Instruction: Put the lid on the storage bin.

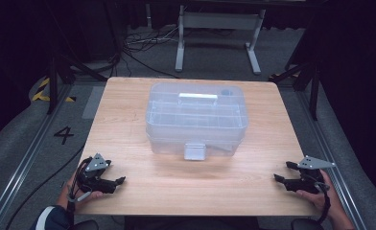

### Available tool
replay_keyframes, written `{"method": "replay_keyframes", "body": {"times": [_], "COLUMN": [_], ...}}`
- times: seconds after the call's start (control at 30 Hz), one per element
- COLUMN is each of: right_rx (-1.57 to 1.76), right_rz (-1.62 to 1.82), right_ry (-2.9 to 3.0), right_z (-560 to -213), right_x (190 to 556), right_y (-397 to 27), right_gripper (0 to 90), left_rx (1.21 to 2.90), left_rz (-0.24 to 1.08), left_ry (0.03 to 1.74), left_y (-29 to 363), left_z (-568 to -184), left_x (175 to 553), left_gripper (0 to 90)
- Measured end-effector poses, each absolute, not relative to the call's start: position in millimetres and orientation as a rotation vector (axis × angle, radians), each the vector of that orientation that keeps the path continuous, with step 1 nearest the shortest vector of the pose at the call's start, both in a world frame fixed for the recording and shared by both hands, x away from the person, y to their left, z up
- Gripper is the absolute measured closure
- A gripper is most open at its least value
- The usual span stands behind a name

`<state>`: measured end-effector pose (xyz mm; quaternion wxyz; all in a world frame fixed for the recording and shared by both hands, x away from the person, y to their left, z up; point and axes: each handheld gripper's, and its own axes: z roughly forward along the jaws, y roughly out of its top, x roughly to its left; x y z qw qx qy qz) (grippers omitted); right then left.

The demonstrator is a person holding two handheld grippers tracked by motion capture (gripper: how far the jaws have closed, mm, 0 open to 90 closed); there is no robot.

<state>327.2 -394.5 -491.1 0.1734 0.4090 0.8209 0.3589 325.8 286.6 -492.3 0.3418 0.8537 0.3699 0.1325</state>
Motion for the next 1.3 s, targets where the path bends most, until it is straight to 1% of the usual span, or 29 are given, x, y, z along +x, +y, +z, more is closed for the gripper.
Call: {"method": "replay_keyframes", "body": {"times": [1.07,1.17,1.3], "right_rx": [1.177,1.177,1.179], "right_rz": [1.012,1.011,1.012], "right_ry": [2.319,2.32,2.318], "right_z": [-491.6,-491.6,-491.6], "right_x": [328.2,328.4,328.5], "right_y": [-393.0,-392.9,-392.9], "right_gripper": [20.0,19.9,19.8], "left_rx": [2.215,2.22,2.222], "left_rz": [0.349,0.352,0.348], "left_ry": [0.991,0.997,1.0], "left_y": [284.0,281.6,281.1], "left_z": [-492.3,-492.6,-492.6], "left_x": [324.7,327.0,327.1], "left_gripper": [13.1,9.8,9.0]}}
